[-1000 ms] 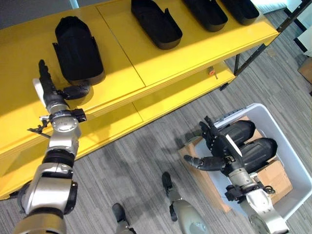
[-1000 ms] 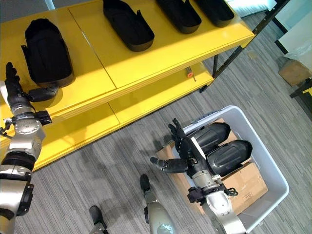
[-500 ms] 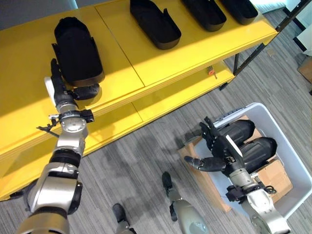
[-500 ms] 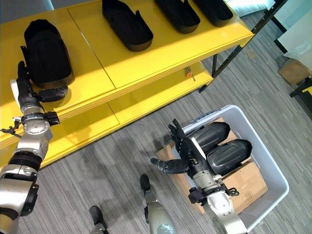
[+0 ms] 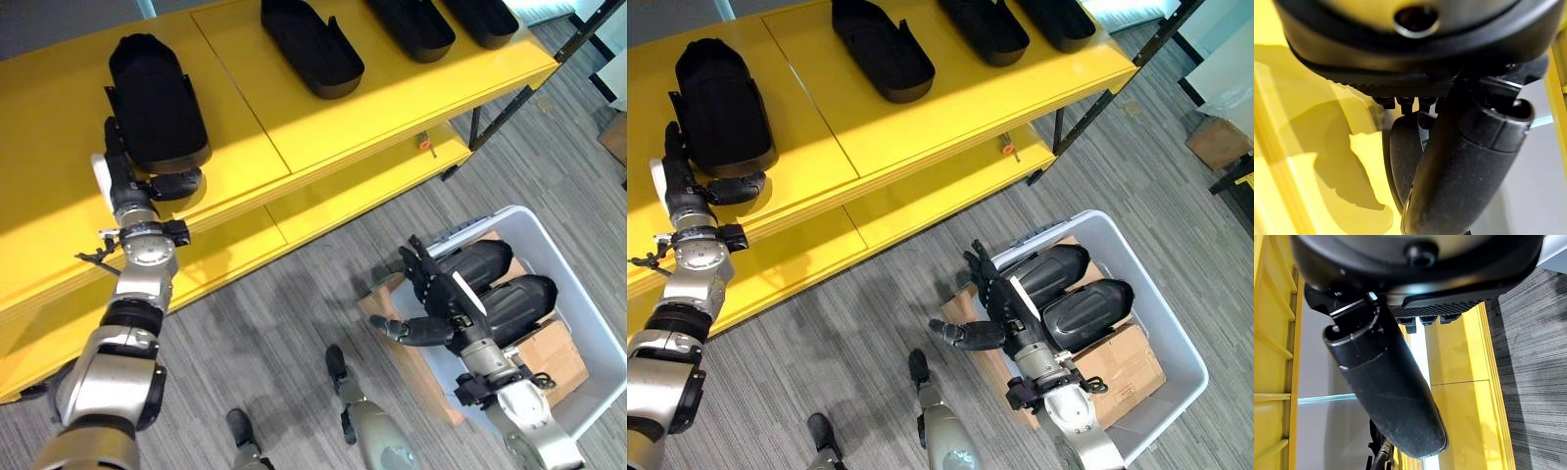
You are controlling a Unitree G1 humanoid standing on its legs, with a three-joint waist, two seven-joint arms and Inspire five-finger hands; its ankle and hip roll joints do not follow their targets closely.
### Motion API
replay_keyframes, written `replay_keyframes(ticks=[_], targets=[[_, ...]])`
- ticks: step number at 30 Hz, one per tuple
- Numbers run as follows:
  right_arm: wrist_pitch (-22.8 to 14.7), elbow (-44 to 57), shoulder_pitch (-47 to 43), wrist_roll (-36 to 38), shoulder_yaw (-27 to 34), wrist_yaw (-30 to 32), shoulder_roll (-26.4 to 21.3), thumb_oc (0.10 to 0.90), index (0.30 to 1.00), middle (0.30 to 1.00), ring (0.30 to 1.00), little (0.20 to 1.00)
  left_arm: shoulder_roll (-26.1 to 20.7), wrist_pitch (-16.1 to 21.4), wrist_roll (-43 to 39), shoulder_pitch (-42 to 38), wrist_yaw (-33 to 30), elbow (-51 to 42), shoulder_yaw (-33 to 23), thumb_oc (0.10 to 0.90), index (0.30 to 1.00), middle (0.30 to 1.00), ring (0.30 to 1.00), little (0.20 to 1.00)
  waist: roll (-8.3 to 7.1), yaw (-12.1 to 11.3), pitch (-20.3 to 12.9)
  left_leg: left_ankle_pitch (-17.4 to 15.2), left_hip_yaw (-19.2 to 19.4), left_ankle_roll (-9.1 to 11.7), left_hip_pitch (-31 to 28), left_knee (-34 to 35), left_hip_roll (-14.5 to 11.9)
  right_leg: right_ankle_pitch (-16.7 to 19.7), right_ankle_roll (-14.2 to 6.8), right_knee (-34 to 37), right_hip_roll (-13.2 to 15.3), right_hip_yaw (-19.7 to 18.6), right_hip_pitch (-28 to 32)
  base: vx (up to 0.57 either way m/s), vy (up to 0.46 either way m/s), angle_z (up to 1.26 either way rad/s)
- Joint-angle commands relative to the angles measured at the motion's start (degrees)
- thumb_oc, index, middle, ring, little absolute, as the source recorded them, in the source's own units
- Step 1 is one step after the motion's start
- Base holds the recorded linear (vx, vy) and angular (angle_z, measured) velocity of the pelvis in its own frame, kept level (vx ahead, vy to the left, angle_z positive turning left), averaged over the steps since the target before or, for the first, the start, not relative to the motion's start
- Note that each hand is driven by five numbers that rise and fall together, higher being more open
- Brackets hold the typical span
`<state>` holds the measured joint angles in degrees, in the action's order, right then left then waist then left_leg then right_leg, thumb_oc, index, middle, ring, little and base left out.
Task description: Move parts from the plastic box to the shelf.
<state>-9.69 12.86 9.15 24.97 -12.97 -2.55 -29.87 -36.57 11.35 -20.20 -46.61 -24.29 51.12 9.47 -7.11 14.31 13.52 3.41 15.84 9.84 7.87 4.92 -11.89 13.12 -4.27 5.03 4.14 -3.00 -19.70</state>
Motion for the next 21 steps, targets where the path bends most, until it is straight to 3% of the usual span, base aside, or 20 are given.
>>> replay_keyframes(ticks=[1,21], targets=[[-6.91,8.96,-2.53,3.15,5.19,-0.35,-2.73,0.9,1.0,1.0,1.0,1.0,4.97,-0.67,0.78,-4.44,5.47,1.9,3.12,0.9,1.0,1.0,1.0,1.0,1.07,2.62,1.36,0.1,1.06,-0.51,-8.23,0.08,-2.76,0.54,-5.64,-0.7,2.9,-2.88,0.45,0.0,0.0,0.0],[-6.95,9.05,-2.22,2.95,5.68,-0.6,-3.1,0.9,1.0,1.0,1.0,1.0,6.01,-0.33,0.65,-4.54,5.79,1.25,3.73,0.9,1.0,1.0,1.0,1.0,1.29,2.81,1.62,0.24,0.99,-0.53,-7.89,0.08,-2.68,0.69,-5.54,-0.78,2.79,-2.92,-0.04,0.0,0.0,0.0]])
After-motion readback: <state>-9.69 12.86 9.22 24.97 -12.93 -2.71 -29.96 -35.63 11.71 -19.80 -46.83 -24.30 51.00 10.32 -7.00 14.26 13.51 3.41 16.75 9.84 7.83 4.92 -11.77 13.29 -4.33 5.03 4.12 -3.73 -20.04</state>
